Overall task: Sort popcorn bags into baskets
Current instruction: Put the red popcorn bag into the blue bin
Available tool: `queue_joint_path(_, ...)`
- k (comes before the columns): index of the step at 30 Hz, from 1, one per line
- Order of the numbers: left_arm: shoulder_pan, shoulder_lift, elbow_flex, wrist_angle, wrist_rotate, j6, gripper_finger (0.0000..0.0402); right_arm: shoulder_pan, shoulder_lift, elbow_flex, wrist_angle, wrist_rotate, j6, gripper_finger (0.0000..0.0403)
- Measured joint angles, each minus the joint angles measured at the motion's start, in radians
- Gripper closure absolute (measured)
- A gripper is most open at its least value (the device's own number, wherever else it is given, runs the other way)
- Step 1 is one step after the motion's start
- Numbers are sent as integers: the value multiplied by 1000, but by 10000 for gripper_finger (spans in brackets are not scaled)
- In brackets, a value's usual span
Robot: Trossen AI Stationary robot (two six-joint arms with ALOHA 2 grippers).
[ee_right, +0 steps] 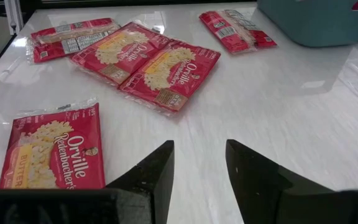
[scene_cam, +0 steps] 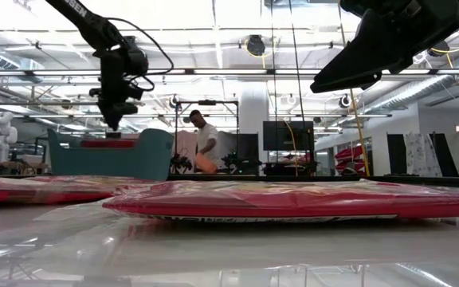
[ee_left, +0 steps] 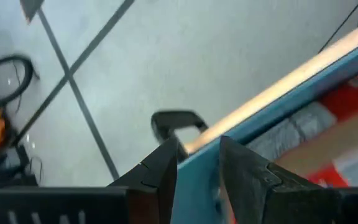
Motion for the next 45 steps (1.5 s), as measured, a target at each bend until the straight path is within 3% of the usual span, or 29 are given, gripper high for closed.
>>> queue_joint_path(2, -11, 0, 0, 6, 30, 18, 277, 0, 0, 0, 0, 0, 0, 266)
queue_joint_path(6, -47, 0, -3, -93, 242, 53, 277, 0, 0, 0, 0, 0, 0, 266)
queue_joint_path(8, -82, 0, -19, -152, 293, 67, 277, 0, 0, 0, 0, 0, 3, 266)
queue_joint_path(13, -187, 0, -126, -165, 199, 131, 272, 0, 0, 0, 0, -2, 11, 266)
queue_joint_path(18, -296, 0, -246, -68, -69, 152, 225, 0, 0, 0, 0, -3, 17, 266)
queue_joint_path(23, -319, 0, -292, 44, -97, 159, 174, 0, 0, 0, 0, -3, 25, 266)
queue_joint_path(27, -302, 0, -305, 90, -90, 180, 167, 0, 0, 0, 0, -3, 24, 266)
queue_joint_path(33, -271, -1, -330, 140, -75, 180, 201, 0, 0, 0, 0, -3, 24, 266)
queue_joint_path(36, -269, -1, -335, 156, -59, 187, 245, 0, 0, 0, 0, -3, 23, 266)
queue_joint_path(42, -272, -1, -335, 227, -65, 210, 379, 0, 0, 0, 0, -3, 23, 266)
queue_joint_path(45, -271, -10, -325, 233, -70, 213, 386, 0, 0, 0, 0, -3, 23, 266)
